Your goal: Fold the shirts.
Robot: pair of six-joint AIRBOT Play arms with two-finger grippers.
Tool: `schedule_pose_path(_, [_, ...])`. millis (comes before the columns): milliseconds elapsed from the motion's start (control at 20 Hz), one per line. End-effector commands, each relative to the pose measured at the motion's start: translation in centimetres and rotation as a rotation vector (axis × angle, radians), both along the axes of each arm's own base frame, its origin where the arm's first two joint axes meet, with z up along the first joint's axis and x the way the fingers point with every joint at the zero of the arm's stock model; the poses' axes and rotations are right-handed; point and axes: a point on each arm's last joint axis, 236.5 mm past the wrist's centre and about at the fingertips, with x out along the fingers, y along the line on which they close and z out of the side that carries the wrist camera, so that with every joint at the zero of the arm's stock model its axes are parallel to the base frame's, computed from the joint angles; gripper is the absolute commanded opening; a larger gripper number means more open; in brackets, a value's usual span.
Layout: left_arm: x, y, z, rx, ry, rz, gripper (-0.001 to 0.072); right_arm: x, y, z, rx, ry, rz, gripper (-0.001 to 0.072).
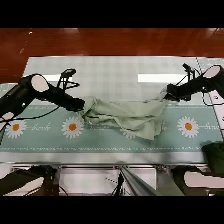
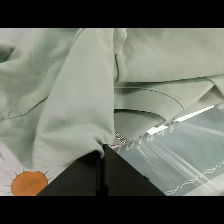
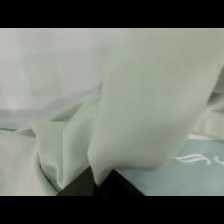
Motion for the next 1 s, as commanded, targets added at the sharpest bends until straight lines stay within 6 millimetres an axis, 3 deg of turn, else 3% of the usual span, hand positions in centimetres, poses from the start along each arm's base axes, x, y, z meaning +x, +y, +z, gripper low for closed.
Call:
schedule_pose_path(0, [0.5,0.6,0.1,0.033,-0.020,-0.013,0.0018,0.2,0.2,1.3,0.003,-0.033,0.013,0.0025])
schedule_pose_path(300, [2.5,4.4,4.0,0.076,-0.034,0.024,0.0080,-0.8,0.6,1.2,0.017,0.003,0.044,0.0025])
schedule_pose_path(400, [2.6,5.5,5.3,0.077,-0.022,0.042,0.0212,-0.9,0.9,1.4,0.025,-0.003,0.067,0.0053])
schedule_pose_path(450, [2.5,6.0,5.7,0.077,-0.012,0.049,0.0326,-1.3,1.0,1.5,0.026,-0.004,0.112,0.0246])
schedule_pose_path(500, [2.3,6.4,5.9,0.079,0.001,0.052,0.0394,-1.9,1.3,1.8,0.028,-0.005,0.180,0.0384])
schedule_pose_path(600, [1.8,6.8,5.8,0.082,0.027,0.055,0.0394,-2.4,1.1,3.2,0.034,-0.008,0.242,0.0393])
schedule_pose_path(750, [1.3,6.3,5.9,0.064,0.049,0.046,0.0394,-2.8,-1.8,6.5,-0.029,-0.050,0.221,0.0393])
schedule_pose_path(900, [1.0,5.8,6.1,0.039,0.059,0.043,0.0394,-6.0,-8.6,7.6,-0.233,0.014,0.148,0.0419])
schedule_pose_path(950, [1.0,5.5,6.1,0.027,0.063,0.043,0.0394,-6.8,-9.6,7.6,-0.240,0.028,0.096,0.0456])
